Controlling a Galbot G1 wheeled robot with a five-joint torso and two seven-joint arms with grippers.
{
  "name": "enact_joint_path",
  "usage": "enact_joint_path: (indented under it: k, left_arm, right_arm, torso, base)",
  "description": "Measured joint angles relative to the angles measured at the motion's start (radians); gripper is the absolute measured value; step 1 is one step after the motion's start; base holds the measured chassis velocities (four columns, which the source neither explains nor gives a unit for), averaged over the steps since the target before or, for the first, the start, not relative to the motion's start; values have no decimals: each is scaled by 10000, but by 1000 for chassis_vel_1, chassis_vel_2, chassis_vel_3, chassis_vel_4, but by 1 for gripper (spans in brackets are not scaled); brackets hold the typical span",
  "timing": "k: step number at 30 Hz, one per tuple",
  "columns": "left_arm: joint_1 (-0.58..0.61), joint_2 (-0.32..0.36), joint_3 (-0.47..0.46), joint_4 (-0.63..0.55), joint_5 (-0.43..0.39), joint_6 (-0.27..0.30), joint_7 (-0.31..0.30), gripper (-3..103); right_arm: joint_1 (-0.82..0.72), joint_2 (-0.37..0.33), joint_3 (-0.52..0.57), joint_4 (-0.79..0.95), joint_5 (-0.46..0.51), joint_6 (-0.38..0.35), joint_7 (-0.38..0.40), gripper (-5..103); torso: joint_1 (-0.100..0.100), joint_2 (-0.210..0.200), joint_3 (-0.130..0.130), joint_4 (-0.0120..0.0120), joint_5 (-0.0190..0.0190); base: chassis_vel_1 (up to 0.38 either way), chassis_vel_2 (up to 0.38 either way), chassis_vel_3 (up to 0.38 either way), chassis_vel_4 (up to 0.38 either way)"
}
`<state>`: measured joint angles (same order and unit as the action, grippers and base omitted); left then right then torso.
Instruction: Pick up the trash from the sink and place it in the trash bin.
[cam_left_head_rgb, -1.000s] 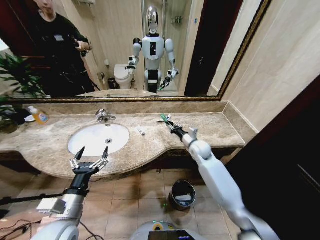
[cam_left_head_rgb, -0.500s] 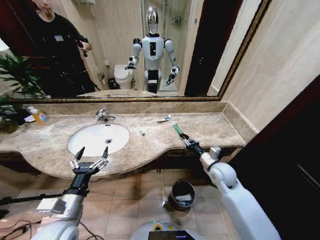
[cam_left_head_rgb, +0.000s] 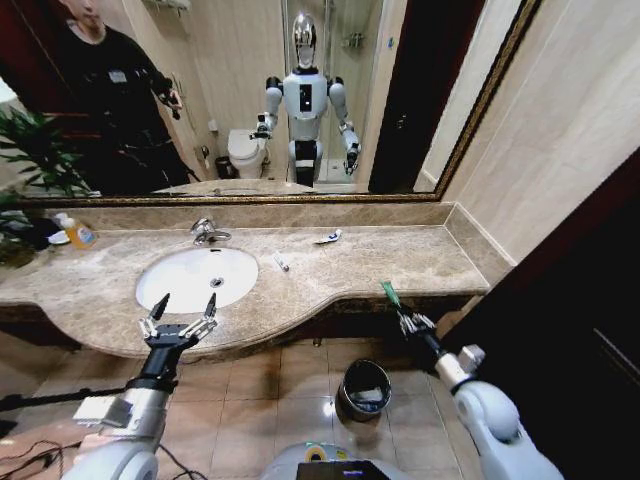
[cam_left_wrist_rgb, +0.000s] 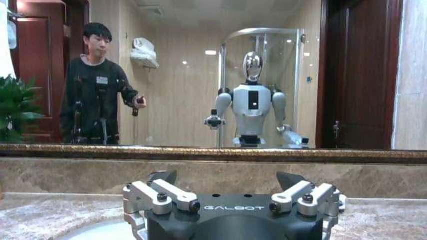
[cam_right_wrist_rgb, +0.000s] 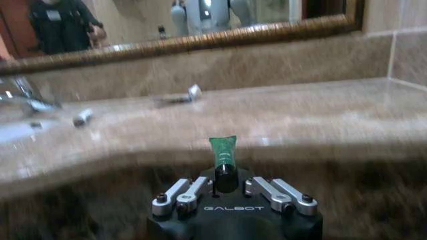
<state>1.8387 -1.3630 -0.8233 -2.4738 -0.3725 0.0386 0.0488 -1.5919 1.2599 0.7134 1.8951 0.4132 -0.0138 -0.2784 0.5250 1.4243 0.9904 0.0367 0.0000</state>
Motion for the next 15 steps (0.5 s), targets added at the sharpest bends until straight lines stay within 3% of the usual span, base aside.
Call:
enact_joint_path:
  k: [7, 15]
  left_arm:
    - [0, 0, 0, 0, 0, 0, 0, 100]
    - [0, 1, 0, 0, 0, 0, 0, 100]
  right_arm:
    - [309, 481, -602, -2275, -1209, 952, 147, 19]
    - [1133, 1023, -1096, -4837, -2034, 820, 615, 19]
  torso:
    - [0, 0, 0, 1, -1]
    - [2, -2, 1, 1, 1]
  base:
    - [0, 0, 0, 0]
    - [0, 0, 0, 0]
